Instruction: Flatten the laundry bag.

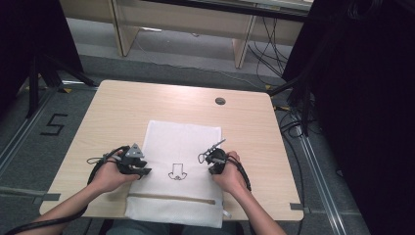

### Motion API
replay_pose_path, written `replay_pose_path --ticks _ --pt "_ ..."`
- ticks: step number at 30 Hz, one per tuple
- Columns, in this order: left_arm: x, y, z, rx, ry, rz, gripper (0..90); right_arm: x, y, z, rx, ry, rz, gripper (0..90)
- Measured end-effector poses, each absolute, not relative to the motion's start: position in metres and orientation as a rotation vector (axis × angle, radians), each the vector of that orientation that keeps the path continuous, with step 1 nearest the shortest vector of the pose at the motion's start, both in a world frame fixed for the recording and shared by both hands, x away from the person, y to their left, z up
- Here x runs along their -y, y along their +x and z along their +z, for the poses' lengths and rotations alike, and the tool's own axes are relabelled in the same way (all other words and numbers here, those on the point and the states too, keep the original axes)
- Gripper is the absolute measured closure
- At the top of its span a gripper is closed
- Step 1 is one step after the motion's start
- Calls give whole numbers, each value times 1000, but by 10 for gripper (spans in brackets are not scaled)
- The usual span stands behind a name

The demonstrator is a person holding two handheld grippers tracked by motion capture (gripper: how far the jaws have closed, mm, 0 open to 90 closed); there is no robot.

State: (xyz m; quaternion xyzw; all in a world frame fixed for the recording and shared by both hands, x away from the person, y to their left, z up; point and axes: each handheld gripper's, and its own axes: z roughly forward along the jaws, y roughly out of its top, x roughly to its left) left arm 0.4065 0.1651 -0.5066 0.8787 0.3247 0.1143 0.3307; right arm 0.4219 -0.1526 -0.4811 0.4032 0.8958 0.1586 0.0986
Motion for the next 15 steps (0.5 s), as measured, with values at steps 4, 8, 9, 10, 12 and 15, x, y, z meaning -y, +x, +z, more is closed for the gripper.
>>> replay_pose_path --ticks 4,8,9,10,12,15 --pt "-166 417 -508 -880 2263 313 638 150 433 -482 -2622 1216 472 900" --pt "-165 425 -510 -886 2252 330 640 150 442 -482 -2606 1236 470 900" --pt "-165 426 -510 -889 2246 332 640 151 446 -482 -2599 1214 473 900" --pt "-165 428 -510 -880 2250 342 641 150 446 -482 -2596 1240 468 900" --pt "-164 431 -510 -878 2245 351 641 151 450 -482 -2587 1223 479 900" --pt "-164 434 -510 -865 2243 354 641 153 452 -482 -2584 1239 491 900"
